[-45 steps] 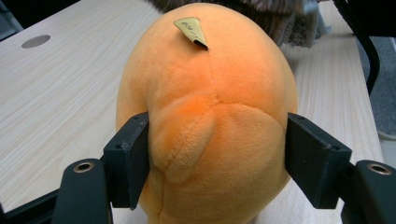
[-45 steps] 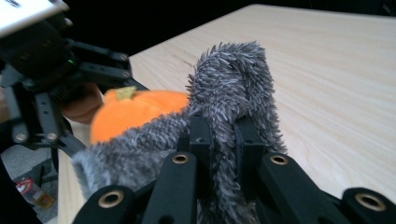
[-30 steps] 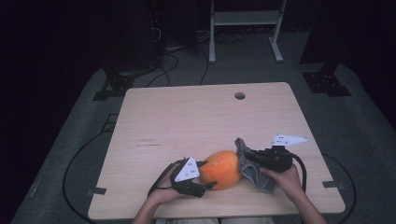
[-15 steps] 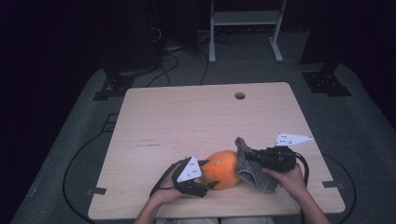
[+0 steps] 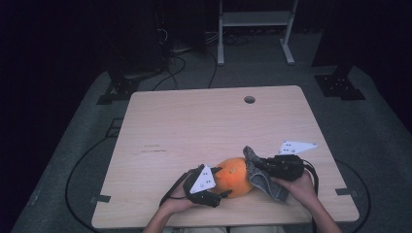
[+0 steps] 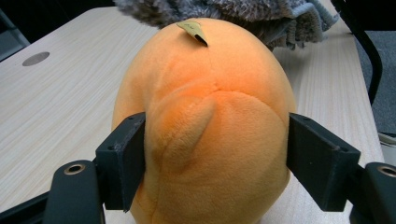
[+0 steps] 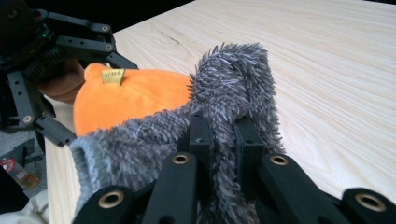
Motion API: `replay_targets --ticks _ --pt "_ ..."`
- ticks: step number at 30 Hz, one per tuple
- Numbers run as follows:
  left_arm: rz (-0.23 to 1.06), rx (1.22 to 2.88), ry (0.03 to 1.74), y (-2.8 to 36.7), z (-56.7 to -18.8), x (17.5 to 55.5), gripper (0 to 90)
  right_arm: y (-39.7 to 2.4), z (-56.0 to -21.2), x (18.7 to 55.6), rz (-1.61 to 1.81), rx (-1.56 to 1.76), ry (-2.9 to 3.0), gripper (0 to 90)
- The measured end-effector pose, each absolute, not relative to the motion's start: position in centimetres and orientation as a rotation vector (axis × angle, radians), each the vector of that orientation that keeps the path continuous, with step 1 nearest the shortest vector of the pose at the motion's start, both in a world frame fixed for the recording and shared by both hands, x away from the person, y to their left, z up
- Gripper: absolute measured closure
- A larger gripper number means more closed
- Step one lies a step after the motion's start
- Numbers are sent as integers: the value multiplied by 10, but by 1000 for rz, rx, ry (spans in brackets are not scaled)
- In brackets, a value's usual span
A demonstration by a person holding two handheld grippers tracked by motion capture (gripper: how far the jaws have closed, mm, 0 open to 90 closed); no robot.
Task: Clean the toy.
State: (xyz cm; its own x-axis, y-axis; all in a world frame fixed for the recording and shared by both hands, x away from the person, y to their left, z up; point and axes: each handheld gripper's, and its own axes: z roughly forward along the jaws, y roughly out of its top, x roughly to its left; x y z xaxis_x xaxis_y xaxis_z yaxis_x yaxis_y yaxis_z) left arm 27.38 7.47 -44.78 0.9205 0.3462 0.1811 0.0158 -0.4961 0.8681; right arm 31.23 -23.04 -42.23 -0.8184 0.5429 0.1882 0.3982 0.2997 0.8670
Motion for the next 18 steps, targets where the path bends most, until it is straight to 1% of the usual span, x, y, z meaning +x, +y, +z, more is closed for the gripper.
replay_targets --ticks 4,9,11,14,18 --pt "411 2051 279 72 -447 275 252 -232 -409 302 1623 805 2386 803" --pt "436 2043 296 63 -445 275 250 -210 -391 288 1715 637 2426 803" --pt "443 2043 298 61 -445 275 246 -198 -390 284 1704 580 2460 803" --pt "447 2044 299 59 -445 274 245 -185 -395 285 1588 569 2480 802" --pt "448 2046 298 59 -444 274 250 -188 -399 290 1548 608 2445 803"
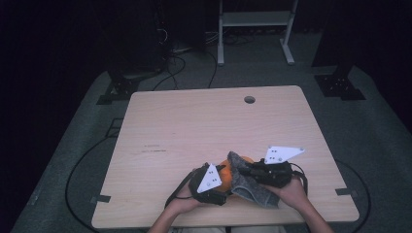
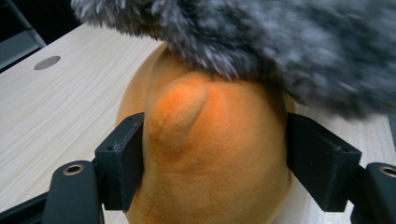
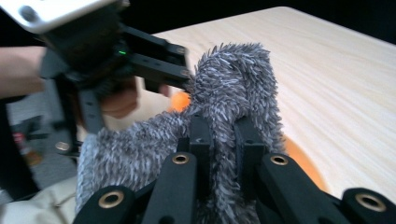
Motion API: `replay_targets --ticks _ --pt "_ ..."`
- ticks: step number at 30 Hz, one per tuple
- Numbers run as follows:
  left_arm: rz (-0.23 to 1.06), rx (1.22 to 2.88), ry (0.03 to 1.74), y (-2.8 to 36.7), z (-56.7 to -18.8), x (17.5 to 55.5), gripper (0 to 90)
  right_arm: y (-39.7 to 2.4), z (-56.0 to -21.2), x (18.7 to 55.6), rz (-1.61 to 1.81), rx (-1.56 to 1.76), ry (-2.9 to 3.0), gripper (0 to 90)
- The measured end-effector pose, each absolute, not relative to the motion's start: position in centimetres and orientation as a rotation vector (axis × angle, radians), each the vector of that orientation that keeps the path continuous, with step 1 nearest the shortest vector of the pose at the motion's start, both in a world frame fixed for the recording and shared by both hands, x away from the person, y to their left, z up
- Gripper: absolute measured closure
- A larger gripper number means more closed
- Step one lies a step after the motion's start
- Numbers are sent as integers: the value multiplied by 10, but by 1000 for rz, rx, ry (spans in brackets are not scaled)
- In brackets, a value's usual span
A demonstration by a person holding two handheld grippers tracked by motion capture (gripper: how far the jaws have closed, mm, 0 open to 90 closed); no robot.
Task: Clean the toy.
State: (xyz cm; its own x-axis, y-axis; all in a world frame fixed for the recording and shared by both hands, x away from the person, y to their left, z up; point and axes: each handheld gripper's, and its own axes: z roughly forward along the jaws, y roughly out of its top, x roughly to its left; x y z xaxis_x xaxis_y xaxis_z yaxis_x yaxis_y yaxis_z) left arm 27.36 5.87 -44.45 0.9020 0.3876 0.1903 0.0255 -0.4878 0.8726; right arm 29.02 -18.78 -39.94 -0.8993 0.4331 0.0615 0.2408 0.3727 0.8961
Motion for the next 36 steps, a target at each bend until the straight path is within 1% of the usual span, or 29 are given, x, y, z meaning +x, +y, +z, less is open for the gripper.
replay_targets --ticks 7,10,12,14,18,22,29,31,33,36 --pt "442 2042 296 59 -445 273 250 -216 -409 300 1494 746 2394 803" --pt "445 2041 299 59 -445 273 250 -222 -406 298 1520 751 2382 803" --pt "450 2036 304 57 -445 273 251 -220 -400 294 1573 712 2379 803" --pt "455 2037 296 55 -445 272 255 -209 -392 288 1621 637 2401 803" --pt "476 2051 286 52 -444 268 270 -182 -391 282 1496 545 2443 803" --pt "458 2040 282 54 -445 269 286 -187 -396 288 1495 578 2449 803" --pt "461 2036 278 53 -445 269 281 -215 -401 294 1499 715 2406 803" --pt "467 2032 279 50 -445 269 283 -212 -396 290 1552 678 2395 803" --pt "471 2032 274 48 -445 268 284 -201 -390 285 1581 623 2413 803" --pt "481 2046 264 48 -444 267 284 -185 -389 281 1529 556 2440 802"
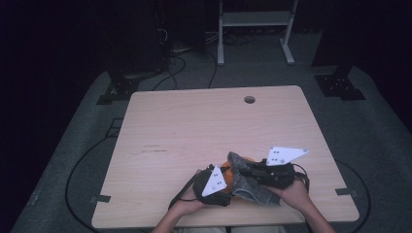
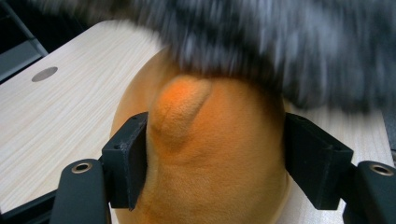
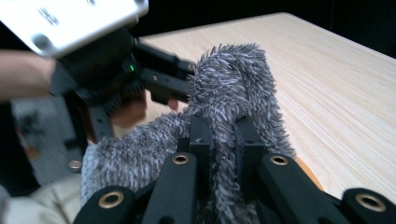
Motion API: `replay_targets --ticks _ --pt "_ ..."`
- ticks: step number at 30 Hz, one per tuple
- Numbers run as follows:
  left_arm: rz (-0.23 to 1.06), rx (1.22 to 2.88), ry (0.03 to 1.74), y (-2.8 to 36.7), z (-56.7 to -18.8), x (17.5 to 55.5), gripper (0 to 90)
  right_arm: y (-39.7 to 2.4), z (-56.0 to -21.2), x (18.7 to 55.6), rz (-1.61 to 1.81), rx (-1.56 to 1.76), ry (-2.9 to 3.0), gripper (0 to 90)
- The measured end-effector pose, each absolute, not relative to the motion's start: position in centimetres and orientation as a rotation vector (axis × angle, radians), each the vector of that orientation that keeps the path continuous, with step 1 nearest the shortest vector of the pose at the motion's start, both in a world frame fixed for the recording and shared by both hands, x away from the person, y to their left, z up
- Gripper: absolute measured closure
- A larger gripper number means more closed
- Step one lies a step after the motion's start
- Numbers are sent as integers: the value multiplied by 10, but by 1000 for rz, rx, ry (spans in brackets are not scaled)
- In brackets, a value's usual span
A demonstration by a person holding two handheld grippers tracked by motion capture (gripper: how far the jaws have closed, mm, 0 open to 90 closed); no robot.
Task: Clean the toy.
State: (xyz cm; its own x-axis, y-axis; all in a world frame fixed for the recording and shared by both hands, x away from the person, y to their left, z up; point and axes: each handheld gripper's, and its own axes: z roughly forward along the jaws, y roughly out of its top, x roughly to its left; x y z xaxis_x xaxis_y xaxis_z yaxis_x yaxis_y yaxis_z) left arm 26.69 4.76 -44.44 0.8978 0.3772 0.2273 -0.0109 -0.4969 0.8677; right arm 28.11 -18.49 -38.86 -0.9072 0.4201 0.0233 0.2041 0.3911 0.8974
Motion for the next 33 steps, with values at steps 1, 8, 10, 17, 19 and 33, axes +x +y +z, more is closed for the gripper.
replay_targets --ticks 1,8,10,17,19,33 --pt "477 2041 267 49 -445 267 284 -182 -390 281 1504 549 2441 803" --pt "451 2022 264 51 -446 268 280 -206 -403 298 1529 701 2421 803" --pt "440 2014 259 53 -445 269 251 -211 -406 300 1529 727 2421 802" --pt "397 1979 294 56 -445 276 163 -218 -411 304 1550 757 2413 803" --pt "414 1996 287 57 -447 276 164 -220 -412 305 1546 772 2410 803" --pt "483 1961 367 64 -432 275 357 -243 -405 310 1669 851 2377 803"
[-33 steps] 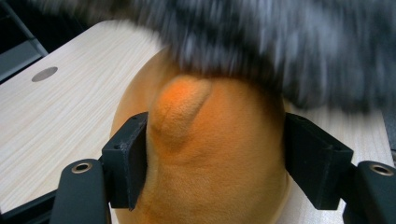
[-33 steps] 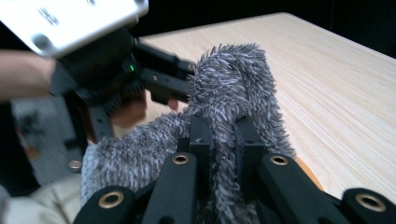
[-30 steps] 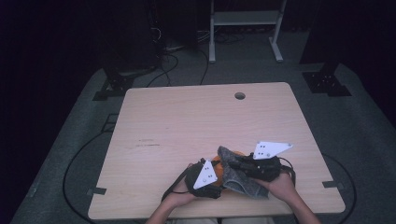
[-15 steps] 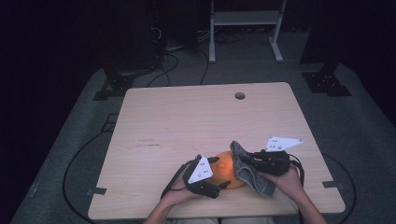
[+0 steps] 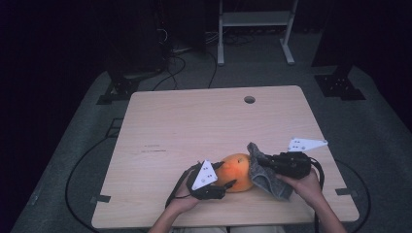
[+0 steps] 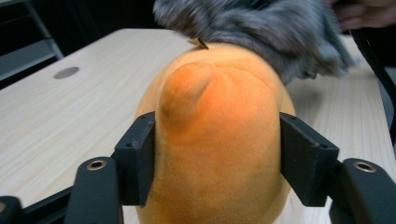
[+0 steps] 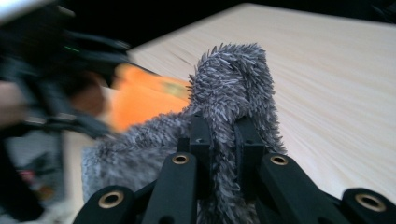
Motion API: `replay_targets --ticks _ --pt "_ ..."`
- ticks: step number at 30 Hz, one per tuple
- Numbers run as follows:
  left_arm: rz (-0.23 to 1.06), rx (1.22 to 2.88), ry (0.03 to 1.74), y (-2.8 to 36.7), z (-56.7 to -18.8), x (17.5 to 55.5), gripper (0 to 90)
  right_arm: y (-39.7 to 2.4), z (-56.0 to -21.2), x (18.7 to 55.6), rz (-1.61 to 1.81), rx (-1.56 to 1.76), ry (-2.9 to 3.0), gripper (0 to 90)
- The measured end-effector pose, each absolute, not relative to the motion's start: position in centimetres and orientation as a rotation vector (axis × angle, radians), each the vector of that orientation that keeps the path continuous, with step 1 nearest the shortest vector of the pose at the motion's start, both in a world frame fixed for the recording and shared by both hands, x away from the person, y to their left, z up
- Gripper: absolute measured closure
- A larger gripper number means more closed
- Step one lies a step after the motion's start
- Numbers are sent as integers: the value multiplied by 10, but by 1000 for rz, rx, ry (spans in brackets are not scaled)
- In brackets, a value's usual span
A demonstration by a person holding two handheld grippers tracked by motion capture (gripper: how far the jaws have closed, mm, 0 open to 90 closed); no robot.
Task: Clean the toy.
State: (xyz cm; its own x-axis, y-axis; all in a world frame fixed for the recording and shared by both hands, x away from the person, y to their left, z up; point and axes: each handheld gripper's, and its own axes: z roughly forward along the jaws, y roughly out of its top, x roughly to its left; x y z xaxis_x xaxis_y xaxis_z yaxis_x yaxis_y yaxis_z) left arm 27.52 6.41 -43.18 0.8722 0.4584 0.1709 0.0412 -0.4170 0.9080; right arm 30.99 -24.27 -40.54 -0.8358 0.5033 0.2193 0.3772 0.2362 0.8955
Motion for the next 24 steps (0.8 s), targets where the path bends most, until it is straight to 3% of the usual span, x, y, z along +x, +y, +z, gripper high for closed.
replay_targets --ticks 6,9,17,24 --pt "487 2023 336 58 -421 269 364 -216 -386 296 1808 698 2395 803" --pt "453 2008 326 58 -418 267 359 -201 -389 295 1677 680 2441 803" --pt "340 1987 378 68 -431 281 102 -207 -407 301 1685 729 2474 802" --pt "258 1979 397 75 -440 286 122 -211 -411 302 1649 743 2468 803"
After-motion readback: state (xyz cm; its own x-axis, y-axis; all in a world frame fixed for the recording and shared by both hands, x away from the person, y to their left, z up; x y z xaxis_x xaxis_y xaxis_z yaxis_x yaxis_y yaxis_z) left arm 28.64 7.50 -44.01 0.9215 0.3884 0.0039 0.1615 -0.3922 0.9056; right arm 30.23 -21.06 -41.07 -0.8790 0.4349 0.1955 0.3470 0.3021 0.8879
